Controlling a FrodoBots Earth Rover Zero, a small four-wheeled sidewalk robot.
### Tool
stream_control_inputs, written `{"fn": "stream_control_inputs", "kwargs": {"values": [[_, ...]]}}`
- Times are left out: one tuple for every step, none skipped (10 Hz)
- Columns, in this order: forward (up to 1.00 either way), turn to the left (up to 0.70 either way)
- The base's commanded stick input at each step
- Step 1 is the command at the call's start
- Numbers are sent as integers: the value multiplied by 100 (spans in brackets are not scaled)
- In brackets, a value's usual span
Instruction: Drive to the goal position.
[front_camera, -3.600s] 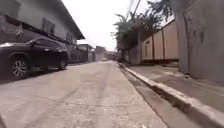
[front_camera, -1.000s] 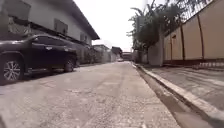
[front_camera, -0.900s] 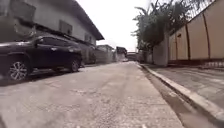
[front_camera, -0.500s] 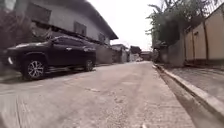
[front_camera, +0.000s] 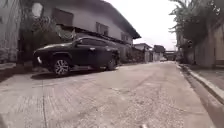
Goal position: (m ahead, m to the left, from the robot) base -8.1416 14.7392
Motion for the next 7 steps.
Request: {"fn": "stream_control_inputs", "kwargs": {"values": [[0, 70], [0, 70], [0, 70], [0, 70], [0, 70], [0, 70], [0, 70]]}}
